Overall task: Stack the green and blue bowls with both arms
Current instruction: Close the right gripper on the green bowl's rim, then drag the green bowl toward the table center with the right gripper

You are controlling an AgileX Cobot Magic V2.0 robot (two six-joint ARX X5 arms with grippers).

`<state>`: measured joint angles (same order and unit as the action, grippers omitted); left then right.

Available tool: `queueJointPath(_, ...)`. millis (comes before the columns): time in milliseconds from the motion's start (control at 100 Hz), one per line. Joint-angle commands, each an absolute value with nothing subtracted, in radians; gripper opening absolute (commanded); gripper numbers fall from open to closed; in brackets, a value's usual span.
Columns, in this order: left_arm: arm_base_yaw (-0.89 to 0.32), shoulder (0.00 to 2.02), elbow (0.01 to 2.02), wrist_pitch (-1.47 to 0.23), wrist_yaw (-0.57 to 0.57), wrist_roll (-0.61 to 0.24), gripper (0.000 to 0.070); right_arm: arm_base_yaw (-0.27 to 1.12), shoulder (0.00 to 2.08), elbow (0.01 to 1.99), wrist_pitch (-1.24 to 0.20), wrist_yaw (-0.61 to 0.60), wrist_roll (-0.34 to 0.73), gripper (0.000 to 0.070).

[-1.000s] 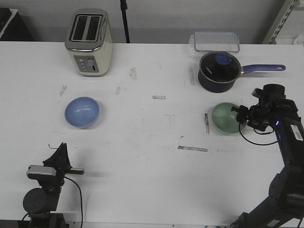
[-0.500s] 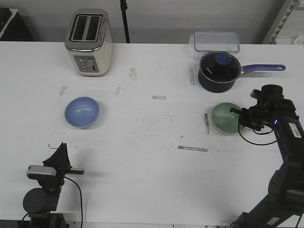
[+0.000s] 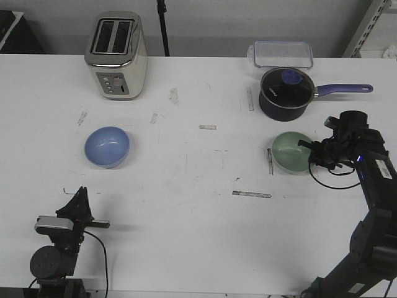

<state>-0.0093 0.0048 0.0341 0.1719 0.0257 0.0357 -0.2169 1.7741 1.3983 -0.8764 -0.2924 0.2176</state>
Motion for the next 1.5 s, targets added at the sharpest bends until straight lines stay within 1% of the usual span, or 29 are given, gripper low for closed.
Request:
queueJointPath(0, -0.01, 0.003, 0.012, 0.184, 0.025, 0.033, 0.0002, -0.217, 1.765, 1.42, -0.864, -0.312, 0.241, 0.0007)
queueJointPath(130, -0.01, 0.003, 0.012, 0.184, 0.025, 0.033, 0.0002, -0.204, 1.736, 1.42, -0.867, -0.314, 0.246, 0.0007)
queueJointPath(260, -0.01, 0.003, 0.012, 0.184, 0.025, 0.033, 0.0002, -0.16, 1.716, 1.42, -0.876, -0.314, 0.263, 0.0007)
queueJointPath(470, -0.01, 0.003, 0.012, 0.184, 0.025, 0.033, 0.0002, 0.004, 1.716, 1.42, -0.867, -0.314, 0.301, 0.0007)
queueJointPath(590, -0.01, 0.003, 0.012, 0.184, 0.025, 0.033, 0.0002, 0.121, 1.721, 1.419, -0.834, -0.313, 0.389, 0.0007)
queueJointPath(780, -0.01, 0.003, 0.012, 0.184, 0.025, 0.033, 0.0002, 0.298, 1.732, 1.419, -0.72, -0.279, 0.529, 0.0007)
queueJointPath(870, -0.01, 0.003, 0.012, 0.184, 0.025, 0.033, 0.0002, 0.363, 1.744, 1.419, -0.696, -0.226, 0.578, 0.0007)
queueJointPath(990, -0.01, 0.003, 0.012, 0.184, 0.025, 0.033, 0.0002, 0.431, 1.77, 1.419, -0.688, -0.205, 0.6, 0.0007)
queueJointPath(1170, -0.01, 0.003, 0.012, 0.184, 0.025, 0.033, 0.0002, 0.479, 1.803, 1.419, -0.69, -0.208, 0.614, 0.0007)
queueJointPath(1490, -0.01, 0.003, 0.012, 0.184, 0.025, 0.033, 0.0002, 0.476, 1.81, 1.419, -0.693, -0.206, 0.626, 0.001)
